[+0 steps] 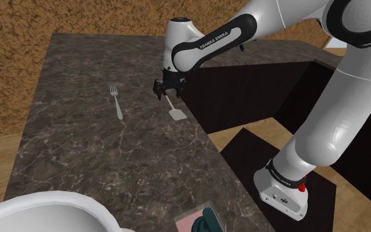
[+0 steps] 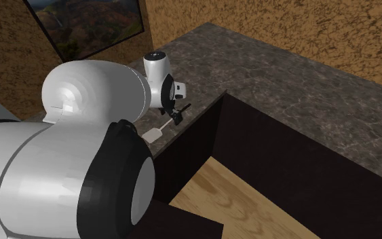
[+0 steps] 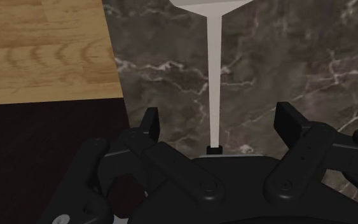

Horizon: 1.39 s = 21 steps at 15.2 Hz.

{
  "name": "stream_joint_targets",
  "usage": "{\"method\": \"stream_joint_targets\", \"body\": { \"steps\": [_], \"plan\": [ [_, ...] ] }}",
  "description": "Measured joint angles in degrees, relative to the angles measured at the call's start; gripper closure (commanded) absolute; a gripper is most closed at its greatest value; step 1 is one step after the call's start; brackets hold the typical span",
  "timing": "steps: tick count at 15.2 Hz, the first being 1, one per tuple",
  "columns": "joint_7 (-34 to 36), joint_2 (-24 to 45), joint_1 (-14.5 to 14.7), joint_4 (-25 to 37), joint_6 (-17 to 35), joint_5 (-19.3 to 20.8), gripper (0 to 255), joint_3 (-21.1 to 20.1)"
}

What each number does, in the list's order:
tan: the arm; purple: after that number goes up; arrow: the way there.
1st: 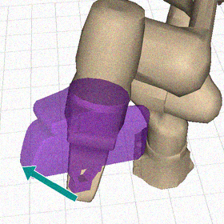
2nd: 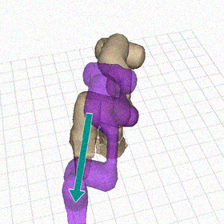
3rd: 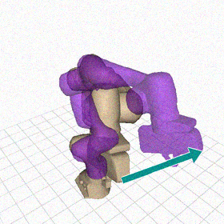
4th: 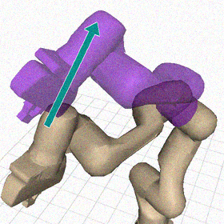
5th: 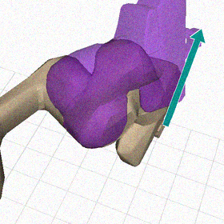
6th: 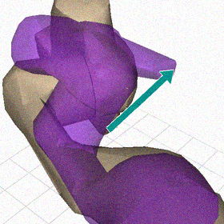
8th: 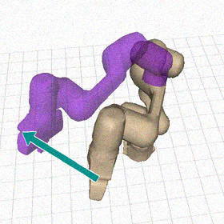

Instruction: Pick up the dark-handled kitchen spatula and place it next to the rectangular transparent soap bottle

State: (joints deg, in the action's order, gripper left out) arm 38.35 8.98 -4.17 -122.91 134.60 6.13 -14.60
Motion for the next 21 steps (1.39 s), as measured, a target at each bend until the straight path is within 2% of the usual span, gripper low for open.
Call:
{"method": "stream_joint_targets", "body": {
  "steps": [1,2,12,21],
  "plan": [
    [0.0,0.0,0.0,0.0,0.0,0.0,0,0.0],
    [0.0,0.0,0.0,0.0,0.0,0.0,255,0.0],
    [0.0,-0.01,0.0,0.0,0.01,0.0,255,0.0],
    [-1.34,-3.56,-0.27,2.25,-5.61,-1.62,255,-0.25]
  ]
}}
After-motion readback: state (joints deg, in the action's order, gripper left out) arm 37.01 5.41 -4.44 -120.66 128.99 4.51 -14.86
